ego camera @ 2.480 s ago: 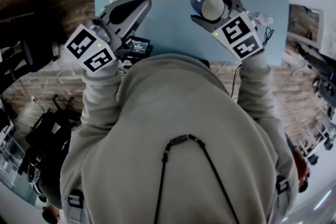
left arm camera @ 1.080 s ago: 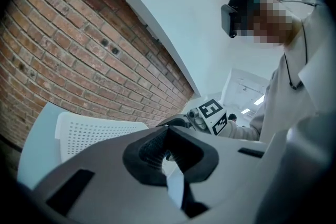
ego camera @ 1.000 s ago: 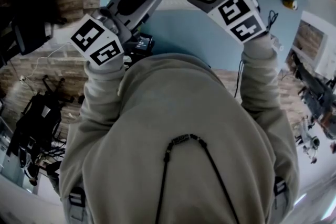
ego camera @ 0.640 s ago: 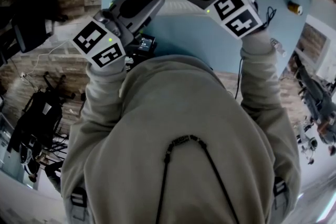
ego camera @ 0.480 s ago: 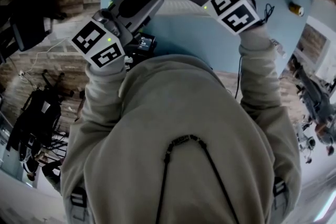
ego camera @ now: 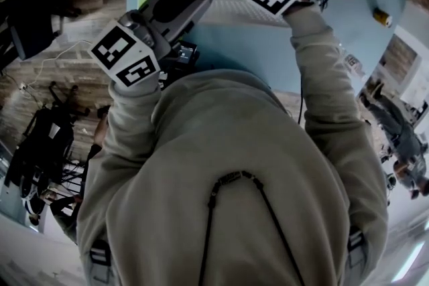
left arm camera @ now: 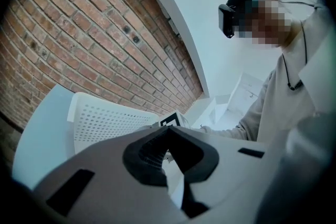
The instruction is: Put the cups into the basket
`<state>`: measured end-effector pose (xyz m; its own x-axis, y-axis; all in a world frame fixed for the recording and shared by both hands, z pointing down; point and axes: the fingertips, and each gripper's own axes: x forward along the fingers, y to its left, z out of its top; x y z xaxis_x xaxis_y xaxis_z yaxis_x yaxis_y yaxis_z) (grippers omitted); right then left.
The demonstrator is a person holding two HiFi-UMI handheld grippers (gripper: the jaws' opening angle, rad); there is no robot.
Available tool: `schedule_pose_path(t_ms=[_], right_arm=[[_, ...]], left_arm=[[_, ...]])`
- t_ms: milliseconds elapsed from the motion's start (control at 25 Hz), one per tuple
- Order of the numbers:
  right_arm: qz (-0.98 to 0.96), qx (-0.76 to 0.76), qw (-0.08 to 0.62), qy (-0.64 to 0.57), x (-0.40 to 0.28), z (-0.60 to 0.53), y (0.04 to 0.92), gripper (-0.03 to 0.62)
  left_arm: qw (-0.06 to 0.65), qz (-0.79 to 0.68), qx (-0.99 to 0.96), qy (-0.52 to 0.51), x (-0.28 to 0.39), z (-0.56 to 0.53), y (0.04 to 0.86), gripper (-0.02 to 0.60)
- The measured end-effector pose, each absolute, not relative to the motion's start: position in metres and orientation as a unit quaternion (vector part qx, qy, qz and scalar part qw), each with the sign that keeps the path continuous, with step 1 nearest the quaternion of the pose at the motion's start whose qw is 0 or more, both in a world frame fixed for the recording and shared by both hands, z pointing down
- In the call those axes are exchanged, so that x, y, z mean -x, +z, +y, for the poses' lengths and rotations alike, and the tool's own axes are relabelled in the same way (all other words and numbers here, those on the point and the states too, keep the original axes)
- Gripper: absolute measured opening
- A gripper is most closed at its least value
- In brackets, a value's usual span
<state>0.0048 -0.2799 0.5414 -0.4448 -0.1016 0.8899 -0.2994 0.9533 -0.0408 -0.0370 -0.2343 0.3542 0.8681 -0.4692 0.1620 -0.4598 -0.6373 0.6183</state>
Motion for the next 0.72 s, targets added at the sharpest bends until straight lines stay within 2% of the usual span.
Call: schedule_pose_path(t_ms=[360, 720], right_arm=[[-0.814, -0.096, 0.567, 0.083, -0.002, -0.279, 0.599, 0.410], [-0.819, -0.104, 0.559, 0.080, -0.003, -0.274, 0.614, 0.410]], left_arm=[[0.345, -0.256, -0.903, 0.000, 0.040, -0.239, 0.369, -0.003], [0.345, -0.257, -0.903, -0.002, 0.043, -0.239, 0.371, -0.003]])
